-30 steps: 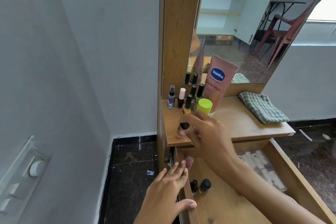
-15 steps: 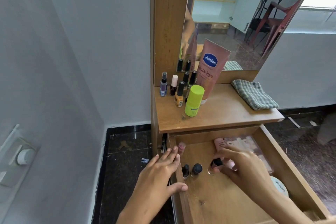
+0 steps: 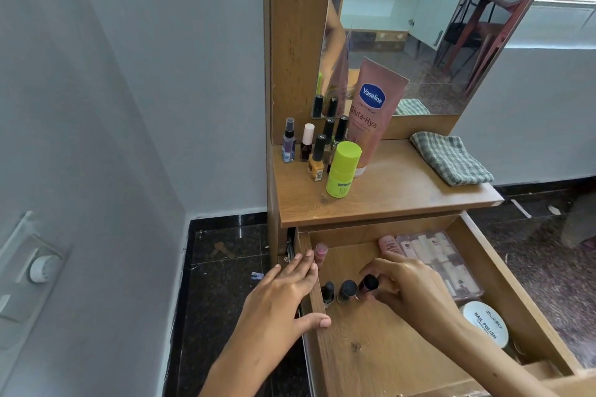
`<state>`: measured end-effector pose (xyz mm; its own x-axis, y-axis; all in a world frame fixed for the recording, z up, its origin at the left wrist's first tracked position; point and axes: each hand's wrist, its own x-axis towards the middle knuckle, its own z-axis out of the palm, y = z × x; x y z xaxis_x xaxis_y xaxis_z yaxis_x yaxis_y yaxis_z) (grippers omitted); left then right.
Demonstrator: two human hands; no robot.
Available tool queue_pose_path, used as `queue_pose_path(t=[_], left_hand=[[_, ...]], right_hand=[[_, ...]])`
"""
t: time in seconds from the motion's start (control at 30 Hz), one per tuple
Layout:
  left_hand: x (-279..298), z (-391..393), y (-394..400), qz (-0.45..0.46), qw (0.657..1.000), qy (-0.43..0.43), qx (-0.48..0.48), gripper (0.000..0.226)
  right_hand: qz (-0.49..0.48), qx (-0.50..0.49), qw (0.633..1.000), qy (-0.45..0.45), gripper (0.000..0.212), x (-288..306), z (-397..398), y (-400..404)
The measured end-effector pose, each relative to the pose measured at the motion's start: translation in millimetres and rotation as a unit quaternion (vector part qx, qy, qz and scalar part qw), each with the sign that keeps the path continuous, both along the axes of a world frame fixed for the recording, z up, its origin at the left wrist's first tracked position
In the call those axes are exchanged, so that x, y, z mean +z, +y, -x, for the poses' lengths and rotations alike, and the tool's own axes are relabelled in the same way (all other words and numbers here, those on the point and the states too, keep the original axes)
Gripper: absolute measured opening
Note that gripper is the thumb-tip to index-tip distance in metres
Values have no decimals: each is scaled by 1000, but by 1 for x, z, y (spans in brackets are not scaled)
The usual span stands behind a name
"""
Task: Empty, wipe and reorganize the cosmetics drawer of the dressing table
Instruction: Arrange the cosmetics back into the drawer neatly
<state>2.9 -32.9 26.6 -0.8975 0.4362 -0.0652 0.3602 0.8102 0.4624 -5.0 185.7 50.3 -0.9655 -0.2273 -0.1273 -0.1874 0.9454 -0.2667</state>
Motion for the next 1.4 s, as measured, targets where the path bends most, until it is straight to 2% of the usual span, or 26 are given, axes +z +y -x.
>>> queue_pose_path(t=[0.33, 0.47, 0.6, 0.67, 0.73, 0.8, 0.83, 0.93, 1.0, 1.03, 1.17, 1.23, 1.33, 1.4], left_hand=[[-2, 1, 0, 20, 1000, 5, -10, 82], [-5, 3, 0, 22, 1000, -5, -17, 82], [-5, 9, 1, 31, 999, -18, -33, 86], [-3, 12, 2, 41, 998, -19, -46, 100], [-4, 12, 2, 28, 998, -3, -53, 109], [-2, 15, 0, 58, 995, 51, -68, 95], [-5, 17, -1, 85, 994, 45, -57, 82], [-9, 16, 1, 103, 990, 83, -54, 48], [-14, 19, -1, 105, 987, 85, -83, 43], [-12, 20, -1, 103, 991, 51, -75, 42], [-12, 19, -2, 107, 993, 12, -50, 47], [-22, 24, -2, 92, 989, 80, -83, 56], [-10, 24, -1, 62, 983, 154, -73, 46], [-9, 19, -3, 57, 994, 74, -59, 45]], right_hand=[[-41, 6, 999, 19, 41, 12, -2, 3], [15, 4, 989, 144, 29, 33, 1, -5], [76, 68, 963, 249, 17, 57, 24, -47], [90, 84, 951, 283, 21, 64, 45, -73], [75, 72, 957, 271, 36, 70, 70, -100], [17, 52, 967, 247, 56, 76, 94, -123], [-4, 44, 970, 239, 63, 79, 104, -131], [-39, 25, 977, 209, 73, 88, 120, -146], [-65, 8, 982, 180, 79, 92, 125, -150], [-73, 1, 983, 168, 79, 93, 127, -152], [-76, -1, 976, 204, 47, 95, 127, -148], [-69, 13, 972, 223, 39, 93, 127, -142], [-38, 40, 970, 238, 27, 91, 120, -128], [13, 56, 971, 231, 16, 91, 106, -113]])
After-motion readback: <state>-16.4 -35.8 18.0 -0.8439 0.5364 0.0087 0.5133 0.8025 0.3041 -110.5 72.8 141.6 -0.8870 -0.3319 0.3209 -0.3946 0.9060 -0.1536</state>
